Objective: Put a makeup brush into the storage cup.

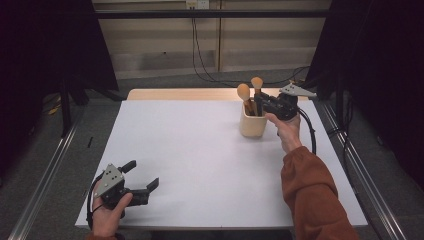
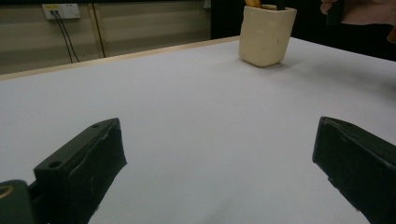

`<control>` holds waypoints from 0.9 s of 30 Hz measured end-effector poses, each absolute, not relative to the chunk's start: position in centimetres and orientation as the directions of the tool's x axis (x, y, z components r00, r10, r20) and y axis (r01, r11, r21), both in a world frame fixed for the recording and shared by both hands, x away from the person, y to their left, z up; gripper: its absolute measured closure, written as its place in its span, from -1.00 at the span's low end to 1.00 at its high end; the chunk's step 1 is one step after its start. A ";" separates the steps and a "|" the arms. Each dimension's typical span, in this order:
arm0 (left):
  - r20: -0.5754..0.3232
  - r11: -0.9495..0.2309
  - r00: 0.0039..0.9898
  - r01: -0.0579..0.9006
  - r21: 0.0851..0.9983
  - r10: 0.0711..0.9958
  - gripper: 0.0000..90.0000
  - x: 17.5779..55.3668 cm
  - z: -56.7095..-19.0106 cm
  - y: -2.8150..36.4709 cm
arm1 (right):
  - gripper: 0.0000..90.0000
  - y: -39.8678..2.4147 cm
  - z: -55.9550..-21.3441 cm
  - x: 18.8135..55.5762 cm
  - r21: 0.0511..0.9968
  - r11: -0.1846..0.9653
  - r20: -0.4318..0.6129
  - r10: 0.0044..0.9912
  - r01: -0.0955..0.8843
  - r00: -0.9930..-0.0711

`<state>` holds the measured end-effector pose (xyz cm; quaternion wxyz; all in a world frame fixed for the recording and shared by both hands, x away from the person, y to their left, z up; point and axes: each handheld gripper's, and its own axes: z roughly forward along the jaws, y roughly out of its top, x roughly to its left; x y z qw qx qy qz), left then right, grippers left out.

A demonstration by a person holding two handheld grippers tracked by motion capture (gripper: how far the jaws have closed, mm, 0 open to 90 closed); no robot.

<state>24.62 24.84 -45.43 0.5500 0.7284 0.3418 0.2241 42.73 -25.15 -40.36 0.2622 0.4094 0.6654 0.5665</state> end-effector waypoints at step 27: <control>-0.047 -0.172 0.665 0.259 0.950 0.745 -0.95 25.0 -45.5 24.5 | 0.45 -26.2 -42.6 42.1 0.946 0.037 0.136 0.857 0.323 -0.496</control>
